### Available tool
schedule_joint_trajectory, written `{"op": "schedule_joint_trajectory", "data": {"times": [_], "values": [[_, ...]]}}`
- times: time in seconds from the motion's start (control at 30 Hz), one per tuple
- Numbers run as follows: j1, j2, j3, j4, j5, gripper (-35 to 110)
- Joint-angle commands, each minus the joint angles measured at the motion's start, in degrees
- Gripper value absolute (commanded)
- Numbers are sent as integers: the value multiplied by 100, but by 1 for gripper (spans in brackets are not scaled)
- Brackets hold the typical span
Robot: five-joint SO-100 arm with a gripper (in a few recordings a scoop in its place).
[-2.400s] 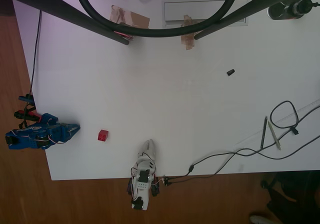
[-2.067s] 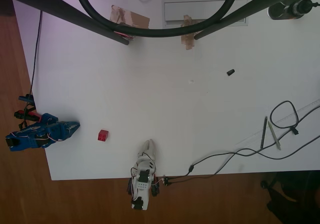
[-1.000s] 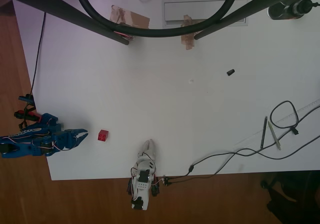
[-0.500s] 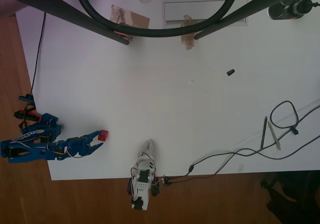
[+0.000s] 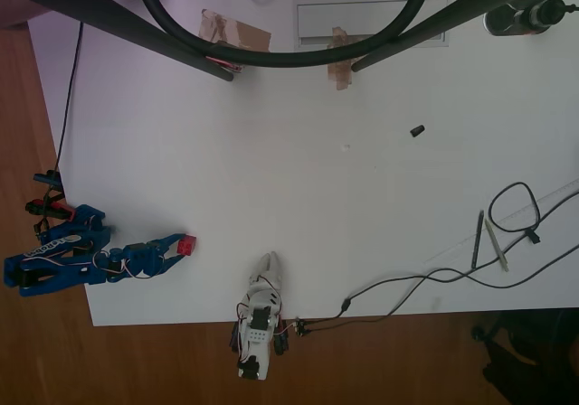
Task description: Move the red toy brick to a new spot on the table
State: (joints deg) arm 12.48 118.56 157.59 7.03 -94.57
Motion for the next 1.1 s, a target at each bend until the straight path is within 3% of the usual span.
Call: {"op": "schedule_joint_trajectory", "data": {"times": [0.0, 0.37, 0.57, 0.87, 1.07], "values": [[-105, -26, 158, -501, 272, 17], [-70, 70, 88, -642, 1274, 0], [343, 396, -1239, 624, 1441, 0], [2399, 264, -3164, 2364, 431, 0], [4421, -88, -3313, 2338, -598, 0]]}}
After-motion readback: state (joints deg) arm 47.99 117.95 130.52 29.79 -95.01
